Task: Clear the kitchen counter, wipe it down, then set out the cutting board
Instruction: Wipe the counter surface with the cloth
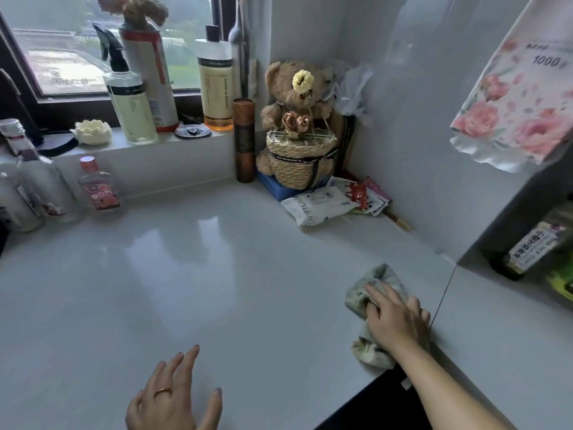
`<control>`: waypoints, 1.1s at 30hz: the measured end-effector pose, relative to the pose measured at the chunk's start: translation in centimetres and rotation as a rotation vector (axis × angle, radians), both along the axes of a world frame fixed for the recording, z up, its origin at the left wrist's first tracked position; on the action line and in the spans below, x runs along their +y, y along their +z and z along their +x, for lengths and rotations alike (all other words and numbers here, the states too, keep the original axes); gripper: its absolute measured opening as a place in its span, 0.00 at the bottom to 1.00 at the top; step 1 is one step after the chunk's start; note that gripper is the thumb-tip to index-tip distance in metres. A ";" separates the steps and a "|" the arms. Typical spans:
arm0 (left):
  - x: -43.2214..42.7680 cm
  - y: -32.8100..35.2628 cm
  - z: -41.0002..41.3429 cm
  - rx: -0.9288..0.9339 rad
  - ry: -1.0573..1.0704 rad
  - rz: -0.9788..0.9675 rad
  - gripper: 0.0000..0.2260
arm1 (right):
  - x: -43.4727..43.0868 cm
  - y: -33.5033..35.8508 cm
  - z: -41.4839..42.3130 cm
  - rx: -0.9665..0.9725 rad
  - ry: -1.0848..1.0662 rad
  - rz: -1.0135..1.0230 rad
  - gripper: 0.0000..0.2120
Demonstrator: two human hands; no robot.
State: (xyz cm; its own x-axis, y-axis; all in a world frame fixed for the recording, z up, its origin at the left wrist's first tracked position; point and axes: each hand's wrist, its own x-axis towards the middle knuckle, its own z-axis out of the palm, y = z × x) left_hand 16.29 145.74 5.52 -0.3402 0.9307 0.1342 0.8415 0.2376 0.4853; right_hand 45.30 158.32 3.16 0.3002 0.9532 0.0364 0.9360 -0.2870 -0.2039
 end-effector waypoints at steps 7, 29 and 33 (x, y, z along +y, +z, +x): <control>-1.0 -0.4 -0.6 -0.096 0.097 -0.039 0.40 | -1.6 -0.9 -1.7 -0.009 0.081 0.023 0.21; -24.4 -0.8 -27.4 -0.163 0.744 0.023 0.32 | -27.1 1.9 -47.2 0.016 0.965 -0.078 0.29; -26.6 -1.0 -31.5 -0.169 0.730 0.031 0.35 | -29.6 2.3 -53.0 0.027 1.026 -0.093 0.26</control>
State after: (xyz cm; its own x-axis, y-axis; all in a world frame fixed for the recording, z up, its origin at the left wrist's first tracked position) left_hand -15.26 119.10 4.49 -0.8880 0.4572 0.0484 0.3889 0.6908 0.6096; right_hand -7.74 128.69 5.46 -0.6601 0.7498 -0.0456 0.7349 0.6321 -0.2459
